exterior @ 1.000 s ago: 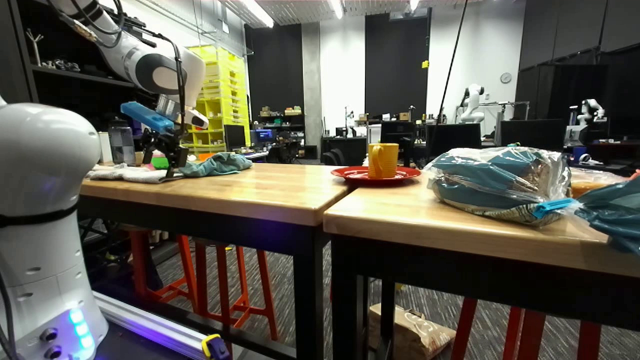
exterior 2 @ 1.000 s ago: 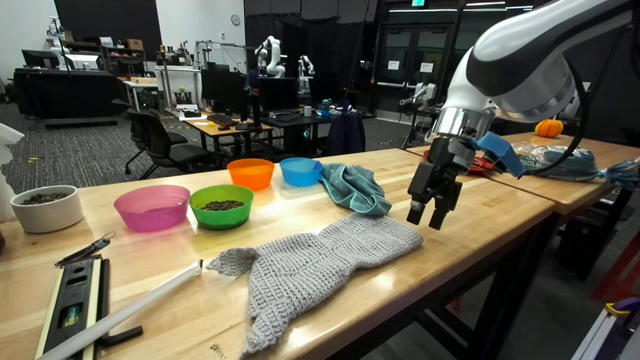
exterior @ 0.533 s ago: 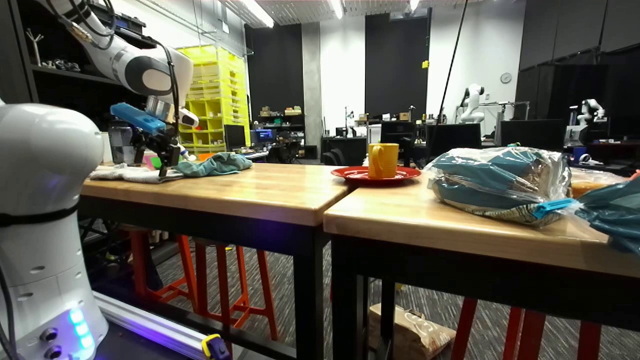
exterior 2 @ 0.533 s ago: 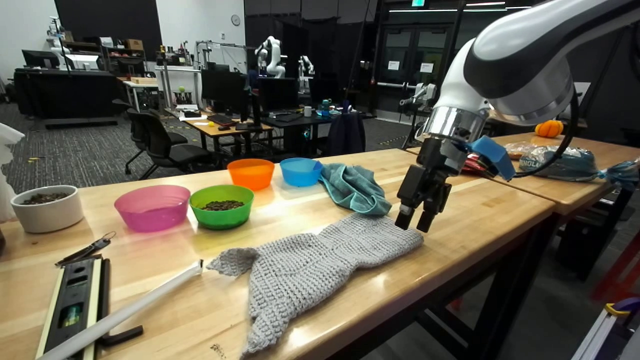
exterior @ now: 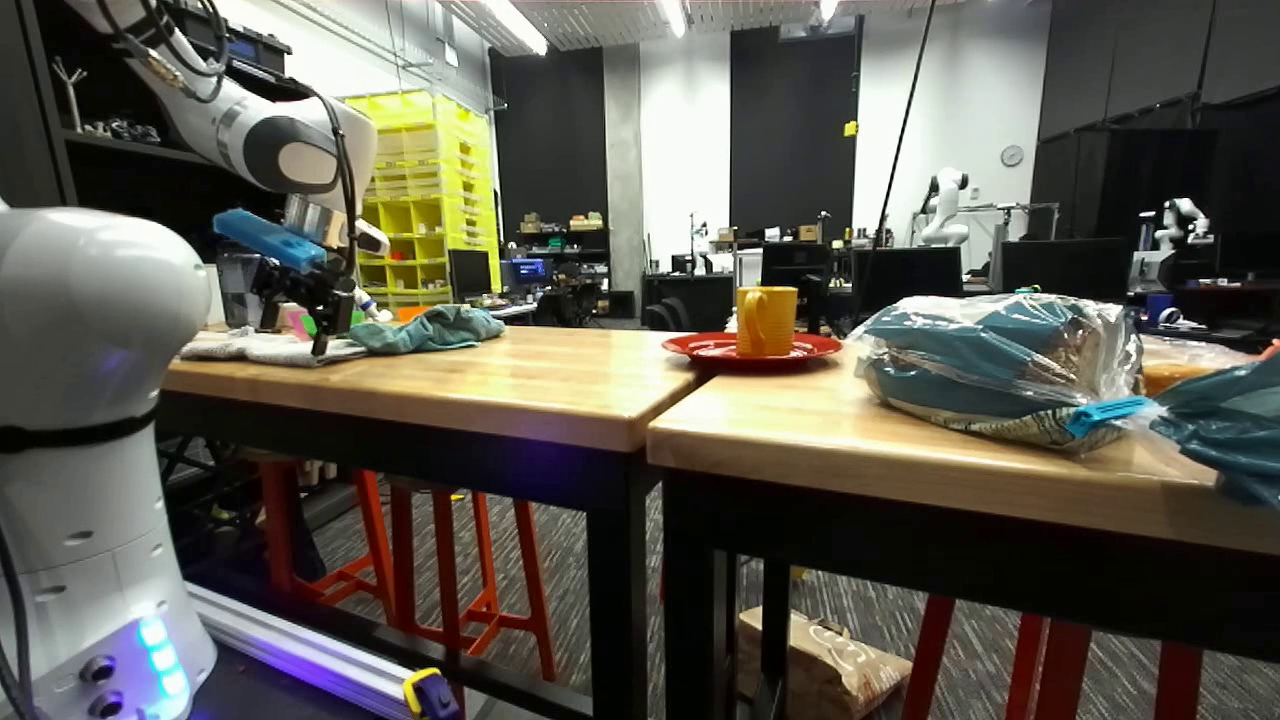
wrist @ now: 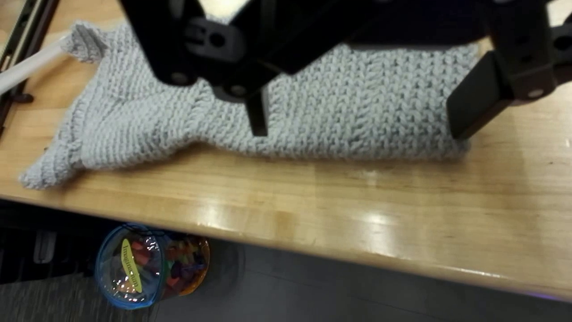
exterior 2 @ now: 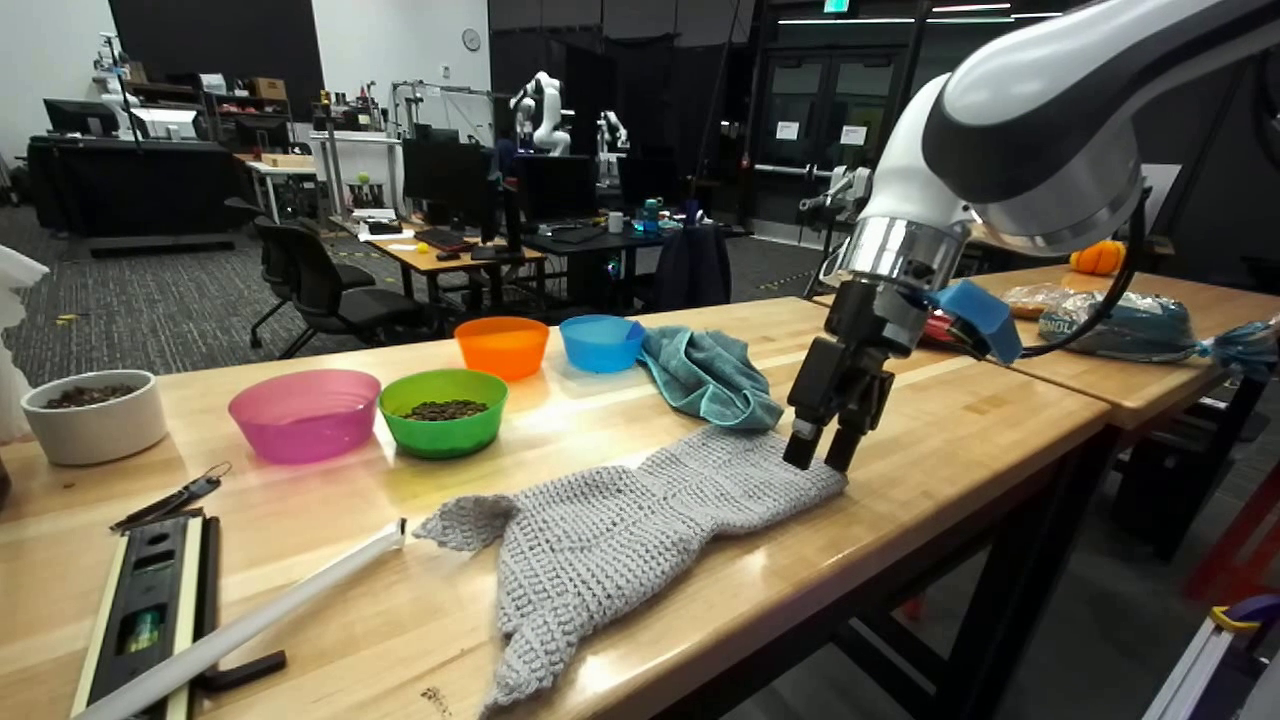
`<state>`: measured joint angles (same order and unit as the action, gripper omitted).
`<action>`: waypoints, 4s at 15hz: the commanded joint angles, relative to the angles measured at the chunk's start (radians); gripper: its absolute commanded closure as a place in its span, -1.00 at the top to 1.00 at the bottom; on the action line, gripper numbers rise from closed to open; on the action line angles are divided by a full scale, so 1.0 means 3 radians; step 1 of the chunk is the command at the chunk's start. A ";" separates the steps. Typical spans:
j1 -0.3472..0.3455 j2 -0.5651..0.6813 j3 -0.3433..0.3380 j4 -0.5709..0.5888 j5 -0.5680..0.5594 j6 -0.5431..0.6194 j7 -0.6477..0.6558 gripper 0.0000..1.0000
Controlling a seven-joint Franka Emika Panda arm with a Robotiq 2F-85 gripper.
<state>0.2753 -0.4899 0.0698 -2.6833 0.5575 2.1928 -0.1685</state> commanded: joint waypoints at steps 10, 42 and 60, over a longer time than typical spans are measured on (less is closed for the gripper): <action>-0.0011 -0.0010 0.0010 0.0064 0.0001 -0.0021 -0.0018 1.00; -0.0065 0.0307 -0.0080 0.0073 0.0463 0.0343 -0.0229 0.41; 0.0031 0.0160 0.0343 0.0287 0.0317 0.0290 -0.0002 -0.97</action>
<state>0.2659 -0.4155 0.1460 -2.6177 0.6832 2.2929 -0.2063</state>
